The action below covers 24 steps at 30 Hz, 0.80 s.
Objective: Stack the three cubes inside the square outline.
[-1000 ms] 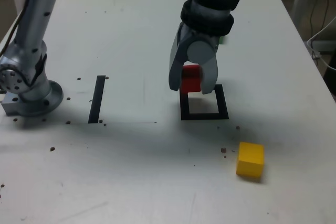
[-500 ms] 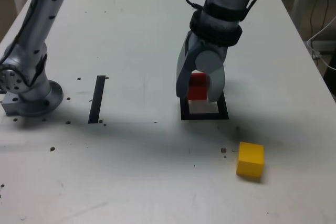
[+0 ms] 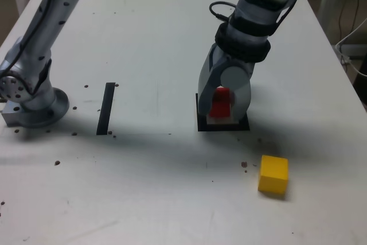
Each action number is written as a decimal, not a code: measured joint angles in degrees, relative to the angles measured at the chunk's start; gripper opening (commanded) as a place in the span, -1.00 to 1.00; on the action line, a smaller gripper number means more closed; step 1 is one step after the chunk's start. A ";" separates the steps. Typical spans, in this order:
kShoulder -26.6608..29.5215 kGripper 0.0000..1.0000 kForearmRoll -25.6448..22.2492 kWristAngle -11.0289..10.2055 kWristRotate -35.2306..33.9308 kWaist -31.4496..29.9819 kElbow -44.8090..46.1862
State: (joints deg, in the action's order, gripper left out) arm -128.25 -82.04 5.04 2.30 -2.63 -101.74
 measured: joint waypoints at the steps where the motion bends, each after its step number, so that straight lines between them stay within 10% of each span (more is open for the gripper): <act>1: -0.01 -0.41 0.07 -0.04 0.00 0.00 -0.01; 7: -0.27 -0.25 0.48 -0.39 0.20 0.06 -0.03; 15: -0.44 0.95 1.15 -0.56 1.35 0.40 0.43; 24: 0.57 0.99 1.16 -2.05 1.39 0.41 1.38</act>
State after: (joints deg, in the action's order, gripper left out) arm -127.68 -80.88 2.99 3.69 -2.22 -100.35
